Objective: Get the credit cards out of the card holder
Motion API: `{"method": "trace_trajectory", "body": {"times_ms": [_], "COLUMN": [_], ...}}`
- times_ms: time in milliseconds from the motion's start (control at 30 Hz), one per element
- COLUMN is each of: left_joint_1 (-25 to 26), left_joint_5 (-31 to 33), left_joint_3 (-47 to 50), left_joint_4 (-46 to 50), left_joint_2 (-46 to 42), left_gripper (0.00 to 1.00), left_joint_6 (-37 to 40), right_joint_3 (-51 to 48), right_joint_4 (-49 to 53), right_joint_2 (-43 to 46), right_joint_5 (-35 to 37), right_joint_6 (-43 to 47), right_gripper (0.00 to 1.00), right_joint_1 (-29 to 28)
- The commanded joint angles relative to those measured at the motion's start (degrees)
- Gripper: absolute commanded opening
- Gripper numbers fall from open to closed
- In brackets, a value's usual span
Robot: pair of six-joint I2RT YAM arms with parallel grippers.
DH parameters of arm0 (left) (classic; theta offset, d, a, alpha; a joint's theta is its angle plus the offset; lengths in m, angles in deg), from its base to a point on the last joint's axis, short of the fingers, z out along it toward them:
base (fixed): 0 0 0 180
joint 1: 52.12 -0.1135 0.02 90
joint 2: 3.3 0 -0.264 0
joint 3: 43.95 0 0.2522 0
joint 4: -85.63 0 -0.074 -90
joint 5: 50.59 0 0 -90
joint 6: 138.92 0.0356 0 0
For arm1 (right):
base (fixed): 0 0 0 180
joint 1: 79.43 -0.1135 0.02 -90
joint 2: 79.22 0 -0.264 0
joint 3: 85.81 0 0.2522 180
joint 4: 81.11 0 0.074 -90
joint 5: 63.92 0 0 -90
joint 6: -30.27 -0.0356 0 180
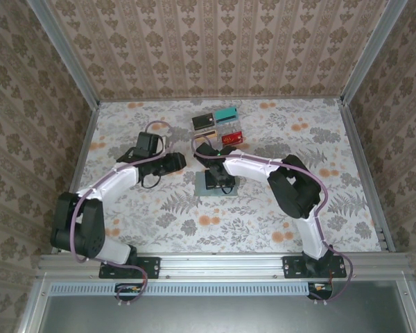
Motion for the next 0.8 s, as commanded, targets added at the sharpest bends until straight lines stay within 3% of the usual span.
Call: {"method": "trace_trajectory", "body": {"times_ms": [0, 100, 333, 767], "left_joint_1": [-0.25, 1.15, 4.71, 6.08], "left_joint_5": [-10.25, -12.34, -12.72, -14.46], "left_joint_3": [1.92, 1.23, -0.72, -4.89], "left_joint_4": [-4.96, -5.43, -5.3, -3.41], "left_joint_2": [3.1, 5.78, 10.6, 17.61], "left_gripper": [0.49, 0.42, 0.38, 0.32], "left_joint_6": [-5.73, -6.44, -7.85, -7.01], "right_joint_3": [-0.34, -1.4, -3.8, -4.94], "right_joint_4": [5.24, 4.12, 1.39, 0.31], "right_joint_2": [-3.25, -3.04, -1.62, -1.15], "right_joint_5": [2.92, 2.34, 0.94, 0.45], "right_joint_6": [0.1, -0.05, -0.86, -0.94], "right_gripper": [0.5, 0.46, 0.42, 0.38], "right_joint_1": [-0.05, -0.08, 0.52, 0.81]}}
